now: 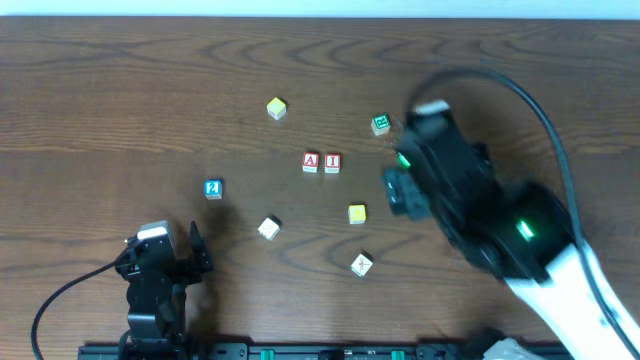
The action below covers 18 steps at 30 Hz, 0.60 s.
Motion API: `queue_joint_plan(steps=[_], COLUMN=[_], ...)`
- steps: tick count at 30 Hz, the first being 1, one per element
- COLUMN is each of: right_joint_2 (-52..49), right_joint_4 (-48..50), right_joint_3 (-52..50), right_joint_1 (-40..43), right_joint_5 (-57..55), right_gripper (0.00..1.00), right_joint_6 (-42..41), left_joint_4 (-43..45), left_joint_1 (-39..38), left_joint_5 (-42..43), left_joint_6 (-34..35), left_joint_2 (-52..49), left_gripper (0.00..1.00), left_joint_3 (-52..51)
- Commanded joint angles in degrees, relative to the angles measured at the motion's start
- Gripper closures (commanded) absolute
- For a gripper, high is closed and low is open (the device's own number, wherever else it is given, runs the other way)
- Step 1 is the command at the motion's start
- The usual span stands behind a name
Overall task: Spell out Ai2
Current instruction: 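Lift the right gripper away and retract it rightward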
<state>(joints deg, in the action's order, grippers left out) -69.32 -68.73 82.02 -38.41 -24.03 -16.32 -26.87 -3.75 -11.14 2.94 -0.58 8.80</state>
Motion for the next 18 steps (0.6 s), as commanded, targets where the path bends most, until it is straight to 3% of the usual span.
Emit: queue_joint_plan(steps=[1,4,9,13,18], right_joint_2=[6.2,9.1,11.3,12.2,12.0], right_joint_4=[2.0,1.7,2.9,6.9,10.1], right_joint_3=[-6.4,-8.9,-9.1,-9.1,-9.1], right_joint_1=[0.7,1.7,5.9,8.8,9.3], right_joint_5=[-1.2,-1.7,-2.1,-1.0,0.4], right_gripper=[0.02,0.01,0.01,0.01,0.01], right_joint_6=[0.7,0.7,0.6,0.5,0.5], left_joint_4=[0.8,4.1,4.8,4.8,2.6], left_joint_1=[0.3,0.3,0.4,0.4,0.4], left_joint_5=[2.4,8.0,7.1,6.4,6.5], left_joint_6=[2.1,2.2,2.2,0.3,-1.3], left_joint_2=[0.3,-0.1,-6.6,-20.3,-44.3], left_gripper=[0.05,0.05,0.05,0.05,0.05], left_joint_3=[-0.8,-0.5,3.7,9.6,20.9])
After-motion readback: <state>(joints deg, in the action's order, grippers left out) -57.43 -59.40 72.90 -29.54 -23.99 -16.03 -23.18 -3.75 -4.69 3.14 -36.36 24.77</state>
